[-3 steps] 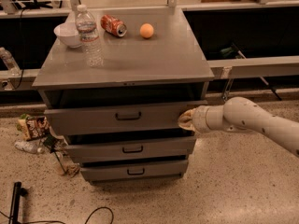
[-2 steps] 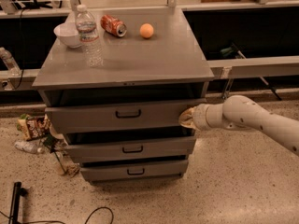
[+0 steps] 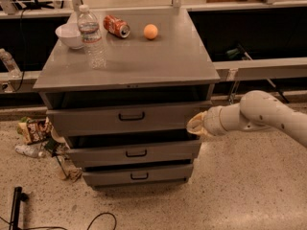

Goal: Close top drawer

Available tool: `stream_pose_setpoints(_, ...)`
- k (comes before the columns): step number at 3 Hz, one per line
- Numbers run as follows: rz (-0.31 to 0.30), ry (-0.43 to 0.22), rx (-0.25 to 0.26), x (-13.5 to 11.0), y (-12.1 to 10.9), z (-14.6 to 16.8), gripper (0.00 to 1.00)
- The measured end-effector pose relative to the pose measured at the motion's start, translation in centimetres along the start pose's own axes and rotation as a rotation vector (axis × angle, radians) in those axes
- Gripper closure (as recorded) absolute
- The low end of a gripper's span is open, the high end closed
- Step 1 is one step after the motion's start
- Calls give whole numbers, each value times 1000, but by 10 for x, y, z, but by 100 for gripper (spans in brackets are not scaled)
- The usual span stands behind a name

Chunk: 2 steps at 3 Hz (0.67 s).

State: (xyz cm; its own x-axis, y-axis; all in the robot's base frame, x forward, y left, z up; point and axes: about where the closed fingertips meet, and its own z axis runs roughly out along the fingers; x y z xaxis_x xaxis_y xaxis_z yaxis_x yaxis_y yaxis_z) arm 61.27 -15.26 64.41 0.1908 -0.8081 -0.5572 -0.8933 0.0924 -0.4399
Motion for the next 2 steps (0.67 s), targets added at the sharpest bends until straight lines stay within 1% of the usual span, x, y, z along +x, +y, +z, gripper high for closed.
stream_pose_setpoints(1,126,-44,-93,-25,31,-38,100)
stream_pose_setpoints(2,251,-111,-114,-54,48,-82,100)
